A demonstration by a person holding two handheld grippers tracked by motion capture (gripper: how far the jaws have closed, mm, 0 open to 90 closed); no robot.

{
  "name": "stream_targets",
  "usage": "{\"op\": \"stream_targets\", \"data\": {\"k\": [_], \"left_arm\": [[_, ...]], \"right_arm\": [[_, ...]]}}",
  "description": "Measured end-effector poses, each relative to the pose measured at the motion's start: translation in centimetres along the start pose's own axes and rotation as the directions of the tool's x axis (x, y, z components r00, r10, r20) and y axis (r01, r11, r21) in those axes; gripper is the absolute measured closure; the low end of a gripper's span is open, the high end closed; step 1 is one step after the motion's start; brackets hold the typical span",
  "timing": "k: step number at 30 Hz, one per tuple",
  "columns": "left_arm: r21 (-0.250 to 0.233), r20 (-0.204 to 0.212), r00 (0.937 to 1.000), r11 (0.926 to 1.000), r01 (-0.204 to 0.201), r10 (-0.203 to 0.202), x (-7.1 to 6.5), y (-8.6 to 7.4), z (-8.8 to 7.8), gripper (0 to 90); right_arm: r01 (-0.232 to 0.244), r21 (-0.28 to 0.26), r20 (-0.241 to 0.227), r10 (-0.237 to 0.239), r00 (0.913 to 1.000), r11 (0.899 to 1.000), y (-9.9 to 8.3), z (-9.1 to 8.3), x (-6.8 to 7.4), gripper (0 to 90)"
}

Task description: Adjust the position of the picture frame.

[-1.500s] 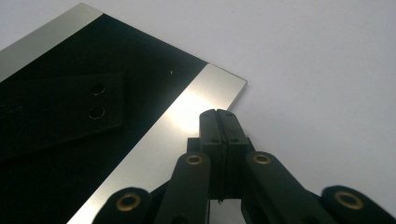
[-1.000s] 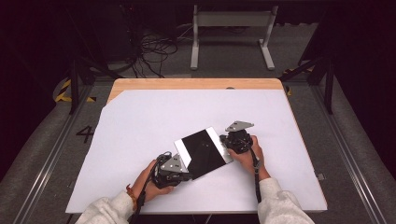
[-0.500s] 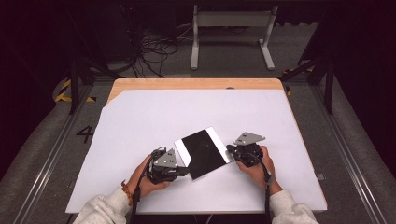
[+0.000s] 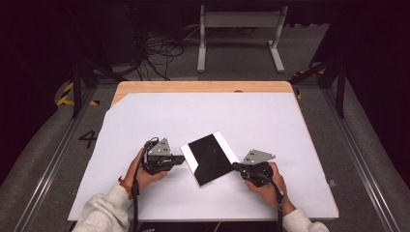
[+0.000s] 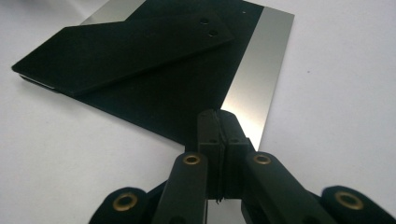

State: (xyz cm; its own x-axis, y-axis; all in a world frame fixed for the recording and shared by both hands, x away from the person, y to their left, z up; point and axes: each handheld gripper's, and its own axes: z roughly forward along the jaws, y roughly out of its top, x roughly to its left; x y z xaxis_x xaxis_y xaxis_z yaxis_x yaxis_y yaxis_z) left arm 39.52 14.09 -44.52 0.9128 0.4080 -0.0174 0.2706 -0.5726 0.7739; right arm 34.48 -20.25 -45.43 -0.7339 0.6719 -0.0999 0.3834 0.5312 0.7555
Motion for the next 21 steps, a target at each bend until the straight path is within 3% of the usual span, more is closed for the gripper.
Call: {"op": "stream_targets", "data": {"k": [5,9,12,17,21], "left_arm": [[-0.008,-0.041,0.9975,0.9983,0.058,-0.058,2.3,-0.2,0.0,85.8],[-0.018,-0.061,0.9944,0.9962,0.085,-0.086,3.1,-0.2,0.1,85.6],[-0.005,-0.091,0.9926,0.9968,0.08,-0.08,3.6,-0.1,0.4,85.0],[0.007,-0.105,0.989,0.9944,0.106,-0.104,4.6,0.3,1.3,84.8],[0.05,-0.113,0.9899,0.9944,0.093,-0.086,5.1,0.5,2.8,84.8]], "right_arm": [[-0.01,0.008,-0.005,0.01,0.9999,1.0,-0.1,-0.3,0.2,90.0],[-0.015,0.017,-0.01,0.015,0.9998,1.0,-0.5,-0.5,0.4,90.0],[-0.017,0.026,-0.009,0.017,0.9998,1.0,-0.7,-0.4,0.4,90.0],[-0.02,0.023,0.003,0.02,0.9998,1.0,-0.8,-0.2,0.6,90.0],[-0.027,0.018,0.007,0.027,0.9996,0.999,-0.9,-0.3,0.7,90.0]]}}
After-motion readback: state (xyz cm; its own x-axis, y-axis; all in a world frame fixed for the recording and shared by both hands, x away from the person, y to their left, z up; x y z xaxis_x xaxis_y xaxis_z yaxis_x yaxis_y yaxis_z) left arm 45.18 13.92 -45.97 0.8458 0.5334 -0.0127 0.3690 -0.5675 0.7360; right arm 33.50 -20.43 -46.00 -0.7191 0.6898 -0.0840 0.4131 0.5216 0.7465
